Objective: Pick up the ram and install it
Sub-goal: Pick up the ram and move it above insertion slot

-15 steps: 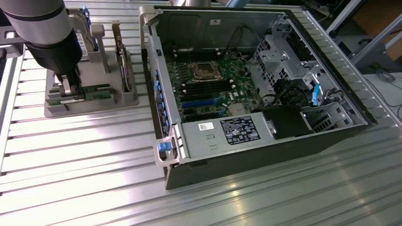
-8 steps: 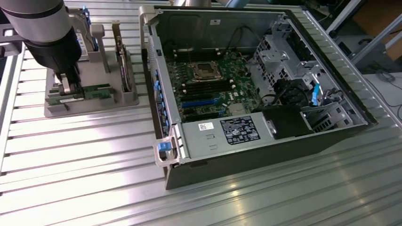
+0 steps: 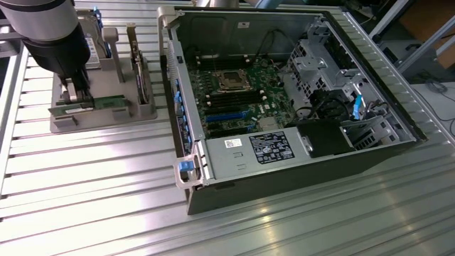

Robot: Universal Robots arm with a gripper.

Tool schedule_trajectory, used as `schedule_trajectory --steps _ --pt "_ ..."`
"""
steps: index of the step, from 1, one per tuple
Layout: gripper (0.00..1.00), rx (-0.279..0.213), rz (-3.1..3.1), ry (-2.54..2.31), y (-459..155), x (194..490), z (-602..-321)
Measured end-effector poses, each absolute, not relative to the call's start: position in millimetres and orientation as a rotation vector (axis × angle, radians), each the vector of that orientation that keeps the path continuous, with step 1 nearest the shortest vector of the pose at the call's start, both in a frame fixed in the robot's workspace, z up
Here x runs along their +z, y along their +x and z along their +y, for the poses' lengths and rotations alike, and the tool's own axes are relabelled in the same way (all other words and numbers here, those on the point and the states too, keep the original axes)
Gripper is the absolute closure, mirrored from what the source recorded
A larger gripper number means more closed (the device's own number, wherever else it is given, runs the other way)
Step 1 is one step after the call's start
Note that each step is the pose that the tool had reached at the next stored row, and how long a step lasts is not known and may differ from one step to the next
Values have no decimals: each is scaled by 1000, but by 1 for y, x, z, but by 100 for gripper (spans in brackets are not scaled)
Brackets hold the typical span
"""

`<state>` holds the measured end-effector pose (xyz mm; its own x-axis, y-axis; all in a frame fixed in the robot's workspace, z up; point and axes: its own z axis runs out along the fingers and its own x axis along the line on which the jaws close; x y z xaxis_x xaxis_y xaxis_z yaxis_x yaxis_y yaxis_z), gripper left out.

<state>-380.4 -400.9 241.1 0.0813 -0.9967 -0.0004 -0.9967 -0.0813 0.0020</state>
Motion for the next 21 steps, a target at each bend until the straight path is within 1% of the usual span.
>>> schedule_trajectory --steps 21 --pt "87 -3 -2128 2309 -380 271 -401"
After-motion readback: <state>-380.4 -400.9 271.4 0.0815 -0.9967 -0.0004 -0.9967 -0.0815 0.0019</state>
